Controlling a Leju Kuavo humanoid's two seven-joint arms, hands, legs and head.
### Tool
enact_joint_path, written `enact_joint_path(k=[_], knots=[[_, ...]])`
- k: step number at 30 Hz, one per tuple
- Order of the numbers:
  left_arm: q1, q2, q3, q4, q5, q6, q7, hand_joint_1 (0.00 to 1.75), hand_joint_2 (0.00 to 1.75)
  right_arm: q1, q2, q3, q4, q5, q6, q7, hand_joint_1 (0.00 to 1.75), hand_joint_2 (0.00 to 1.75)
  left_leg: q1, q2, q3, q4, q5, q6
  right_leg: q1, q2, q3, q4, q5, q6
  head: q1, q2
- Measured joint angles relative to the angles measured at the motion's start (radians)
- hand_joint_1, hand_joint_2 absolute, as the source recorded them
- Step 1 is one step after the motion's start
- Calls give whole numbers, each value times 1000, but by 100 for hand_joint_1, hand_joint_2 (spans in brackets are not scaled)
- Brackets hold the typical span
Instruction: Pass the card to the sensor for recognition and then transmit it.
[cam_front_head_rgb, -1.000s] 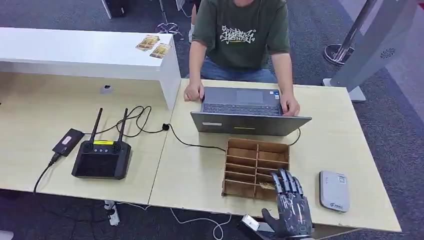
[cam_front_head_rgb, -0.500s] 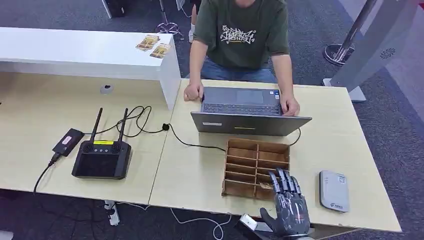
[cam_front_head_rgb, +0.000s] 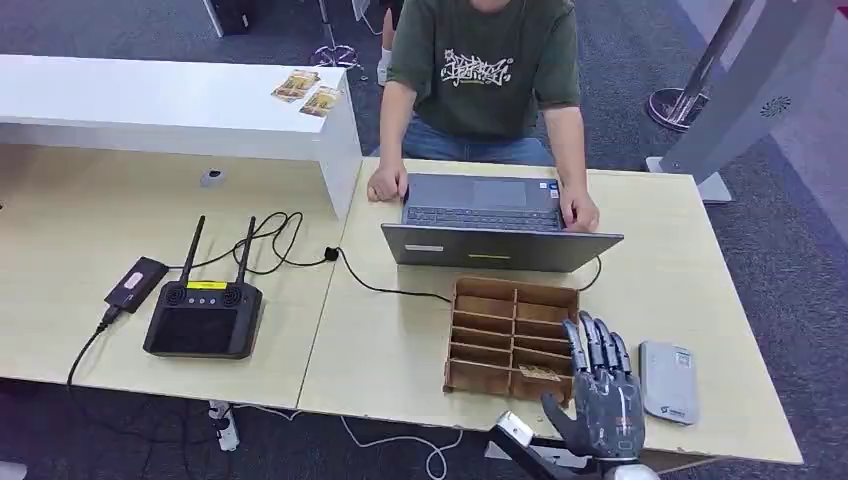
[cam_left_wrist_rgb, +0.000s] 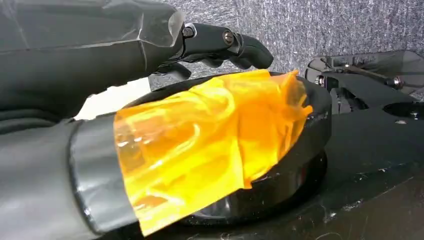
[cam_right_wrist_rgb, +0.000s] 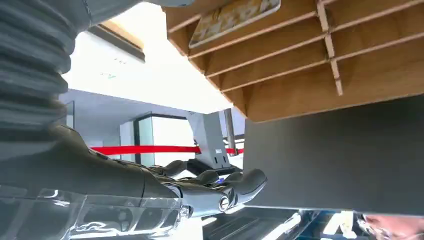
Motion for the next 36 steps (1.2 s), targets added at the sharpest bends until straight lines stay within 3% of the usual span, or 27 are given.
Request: enact_joint_path(k=[17,36], knots=[[1,0,0,0,1,-6,-2,0,0,2,-13,4,18,10,64,-13,0,175,0,0,0,0,0,0,0,0,0,0,0,0,0,0],[2,0,0,0,2,-8,-12,0,0,-7,-58,18,37,22,64,-11,0,175,0,0,0,0,0,0,0,0,0,0,0,0,0,0]])
